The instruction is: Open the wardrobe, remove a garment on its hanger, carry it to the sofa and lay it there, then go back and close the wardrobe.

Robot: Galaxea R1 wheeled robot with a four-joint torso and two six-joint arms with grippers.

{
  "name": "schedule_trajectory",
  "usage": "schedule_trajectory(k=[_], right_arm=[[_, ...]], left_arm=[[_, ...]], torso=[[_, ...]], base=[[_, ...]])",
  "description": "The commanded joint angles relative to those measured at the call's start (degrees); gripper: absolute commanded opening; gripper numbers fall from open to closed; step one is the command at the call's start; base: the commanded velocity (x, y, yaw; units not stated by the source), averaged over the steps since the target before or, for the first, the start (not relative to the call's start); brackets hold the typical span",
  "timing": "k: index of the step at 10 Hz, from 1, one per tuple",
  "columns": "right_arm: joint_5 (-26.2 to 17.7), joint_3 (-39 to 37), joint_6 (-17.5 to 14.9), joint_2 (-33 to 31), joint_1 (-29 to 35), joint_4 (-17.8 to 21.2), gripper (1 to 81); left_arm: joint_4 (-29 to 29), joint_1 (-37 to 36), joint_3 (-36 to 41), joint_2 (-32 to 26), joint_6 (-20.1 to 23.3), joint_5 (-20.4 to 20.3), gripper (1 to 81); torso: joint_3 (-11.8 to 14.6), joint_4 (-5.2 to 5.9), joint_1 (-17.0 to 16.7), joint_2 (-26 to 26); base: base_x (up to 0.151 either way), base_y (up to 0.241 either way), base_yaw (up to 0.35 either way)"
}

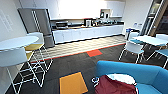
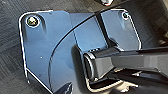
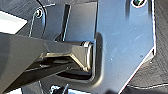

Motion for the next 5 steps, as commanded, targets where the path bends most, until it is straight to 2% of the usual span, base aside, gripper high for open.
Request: schedule_trajectory(k=[1, 5], right_arm=[[-4.72, 0.0, -0.18, 0.26, 1.6, -0.18, 81.1], [-5.52, -0.09, -0.18, 0.43, 2.04, -0.09, 81.1]], left_arm=[[0.62, -2.07, 0.0, 0.01, 0.38, 2.08, 81.1], [0.62, -1.98, -0.09, -0.52, 0.38, 2.08, 81.1]], torso=[[0.0, 0.0, 0.05, 0.0], [0.02, 0.0, 0.05, 0.0]], base=[[0.0, 0.0, 0.256], [0.0, 0.0, 0.258]])
